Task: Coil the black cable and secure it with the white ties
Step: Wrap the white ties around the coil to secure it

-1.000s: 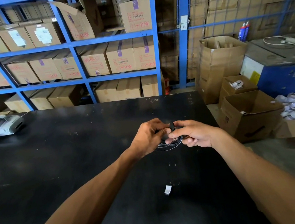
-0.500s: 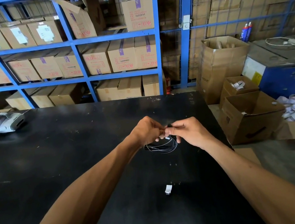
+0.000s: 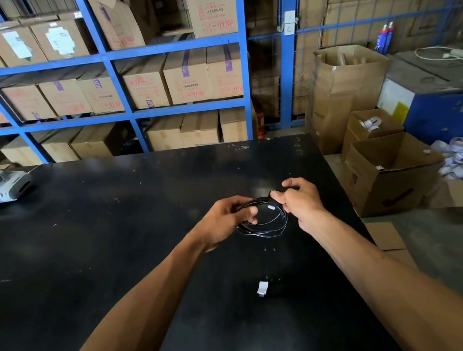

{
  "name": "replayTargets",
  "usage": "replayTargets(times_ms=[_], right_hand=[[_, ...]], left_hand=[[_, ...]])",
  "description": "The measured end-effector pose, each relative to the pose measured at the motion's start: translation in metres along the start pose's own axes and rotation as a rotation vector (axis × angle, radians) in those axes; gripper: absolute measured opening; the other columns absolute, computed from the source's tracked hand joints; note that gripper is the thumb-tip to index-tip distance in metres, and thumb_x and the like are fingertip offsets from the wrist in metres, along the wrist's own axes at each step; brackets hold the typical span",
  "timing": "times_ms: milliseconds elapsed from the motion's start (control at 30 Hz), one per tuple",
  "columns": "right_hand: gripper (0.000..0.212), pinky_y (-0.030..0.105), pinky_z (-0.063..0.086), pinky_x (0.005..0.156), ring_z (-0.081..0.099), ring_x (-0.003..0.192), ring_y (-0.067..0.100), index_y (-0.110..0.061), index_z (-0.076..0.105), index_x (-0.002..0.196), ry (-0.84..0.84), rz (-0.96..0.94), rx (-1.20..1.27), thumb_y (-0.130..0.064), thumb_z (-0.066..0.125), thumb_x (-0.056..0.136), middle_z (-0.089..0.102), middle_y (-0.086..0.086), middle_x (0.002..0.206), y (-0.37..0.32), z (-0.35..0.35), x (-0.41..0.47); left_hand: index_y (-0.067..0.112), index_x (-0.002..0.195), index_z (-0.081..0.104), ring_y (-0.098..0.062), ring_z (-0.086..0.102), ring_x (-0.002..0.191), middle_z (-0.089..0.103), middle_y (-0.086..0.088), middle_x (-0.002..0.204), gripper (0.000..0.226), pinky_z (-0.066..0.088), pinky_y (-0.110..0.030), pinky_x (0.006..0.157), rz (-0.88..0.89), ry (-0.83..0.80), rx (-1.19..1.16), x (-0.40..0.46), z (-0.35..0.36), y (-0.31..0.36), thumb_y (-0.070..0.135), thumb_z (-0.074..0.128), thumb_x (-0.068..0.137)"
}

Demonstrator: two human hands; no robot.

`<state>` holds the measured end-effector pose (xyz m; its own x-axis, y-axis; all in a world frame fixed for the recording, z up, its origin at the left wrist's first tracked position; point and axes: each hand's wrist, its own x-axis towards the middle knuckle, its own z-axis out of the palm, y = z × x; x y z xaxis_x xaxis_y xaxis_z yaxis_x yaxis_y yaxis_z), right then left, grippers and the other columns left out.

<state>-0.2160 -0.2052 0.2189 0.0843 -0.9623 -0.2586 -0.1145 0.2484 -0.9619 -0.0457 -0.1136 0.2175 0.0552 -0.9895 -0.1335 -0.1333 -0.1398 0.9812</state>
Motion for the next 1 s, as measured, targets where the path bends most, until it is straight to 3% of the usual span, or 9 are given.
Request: replayTargets(times_ms=[67, 167, 267, 333, 467, 567, 633, 733, 1000], right_hand=[[0.024, 0.023, 0.052, 0.055, 0.06, 0.057, 0.013, -0.012, 0.066, 0.108, -0.008, -0.146, -0.152, -0.012, 0.079, 0.088, 0.073, 0.01, 0.094, 0.006, 0.002, -0.001], [0.028, 0.028, 0.058, 0.077, 0.069, 0.087, 0.015, -0.023, 0.064, 0.122, -0.068, -0.687, -0.57, -0.028, 0.071, 0.095, 0.065, 0.004, 0.126, 0.015, 0.003, -0.009], [0.045, 0.041, 0.045, 0.103, 0.054, 0.125, 0.019, -0.025, 0.061, 0.133, -0.292, -1.06, -0.929, -0.052, 0.056, 0.098, 0.061, -0.002, 0.139, 0.025, -0.002, -0.014], [0.059, 0.044, 0.04, 0.11, 0.053, 0.129, 0.023, -0.018, 0.057, 0.139, -0.374, -1.049, -1.137, -0.057, 0.059, 0.094, 0.064, 0.002, 0.135, 0.036, -0.006, -0.019], [0.041, 0.045, 0.048, 0.098, 0.065, 0.104, 0.036, -0.002, 0.06, 0.126, -0.333, -0.99, -1.149, 0.002, 0.071, 0.086, 0.068, 0.015, 0.112, 0.063, -0.001, -0.02], [0.042, 0.041, 0.046, 0.097, 0.061, 0.108, 0.035, -0.001, 0.055, 0.127, -0.359, -0.784, -1.108, 0.01, 0.062, 0.087, 0.064, 0.018, 0.117, 0.071, 0.005, -0.016], [0.035, 0.043, 0.05, 0.093, 0.062, 0.109, 0.036, -0.002, 0.052, 0.127, -0.385, -0.629, -1.092, 0.006, 0.056, 0.094, 0.063, 0.02, 0.119, 0.073, 0.01, -0.01], [0.026, 0.042, 0.05, 0.079, 0.065, 0.108, 0.036, -0.003, 0.051, 0.126, -0.451, -0.435, -1.089, -0.002, 0.049, 0.1, 0.063, 0.021, 0.121, 0.072, 0.017, -0.001], [0.044, 0.042, 0.046, 0.108, 0.055, 0.129, 0.025, -0.017, 0.051, 0.14, -0.551, -0.156, -1.014, -0.016, 0.055, 0.096, 0.058, 0.008, 0.137, 0.122, 0.02, 0.023]], left_hand=[[0.004, 0.101, 0.068, -0.016, 0.064, 0.062, 0.06, -0.008, 0.071, 0.009, 0.056, -0.023, 0.06, -0.026, 0.123, -0.163, 0.003, 0.008, -0.005, 0.008, 0.06, 0.1], [0.0, 0.091, 0.064, -0.01, 0.052, 0.046, 0.049, -0.008, 0.066, 0.015, 0.055, -0.022, 0.048, -0.17, 0.332, -0.273, 0.012, 0.015, -0.009, 0.005, 0.056, 0.102], [0.001, 0.085, 0.061, -0.017, 0.055, 0.059, 0.051, -0.009, 0.07, 0.018, 0.062, -0.036, 0.055, -0.364, 0.415, -0.44, 0.021, 0.009, -0.01, 0.006, 0.055, 0.102], [0.004, 0.083, 0.056, -0.02, 0.058, 0.067, 0.053, -0.01, 0.076, 0.021, 0.06, -0.035, 0.046, -0.477, 0.455, -0.563, 0.024, 0.005, -0.008, 0.003, 0.051, 0.104], [0.004, 0.088, 0.054, -0.023, 0.067, 0.053, 0.058, -0.016, 0.087, 0.024, 0.055, -0.031, 0.038, -0.658, 0.357, -0.589, 0.017, 0.011, -0.012, 0.006, 0.04, 0.108], [0.004, 0.121, 0.061, -0.034, 0.069, 0.096, 0.062, -0.021, 0.119, 0.046, 0.062, -0.044, 0.076, -0.586, 0.267, 0.229, 0.01, 0.016, -0.027, 0.043, 0.044, 0.105], [0.019, 0.11, 0.07, -0.03, 0.059, 0.119, 0.064, -0.012, 0.123, 0.055, 0.05, -0.046, 0.095, -0.293, 0.284, 0.583, 0.003, 0.017, -0.036, 0.06, 0.035, 0.102], [0.023, 0.085, 0.068, -0.01, 0.063, 0.069, 0.071, 0.007, 0.075, 0.051, 0.048, -0.034, 0.066, -0.131, 0.137, 0.424, -0.007, 0.019, -0.052, 0.067, 0.045, 0.095], [0.013, 0.084, 0.061, -0.02, 0.056, 0.068, 0.058, 0.001, 0.069, 0.04, 0.041, -0.031, 0.059, -0.339, 0.266, 0.455, 0.001, -0.002, -0.138, 0.049, 0.053, 0.1]])
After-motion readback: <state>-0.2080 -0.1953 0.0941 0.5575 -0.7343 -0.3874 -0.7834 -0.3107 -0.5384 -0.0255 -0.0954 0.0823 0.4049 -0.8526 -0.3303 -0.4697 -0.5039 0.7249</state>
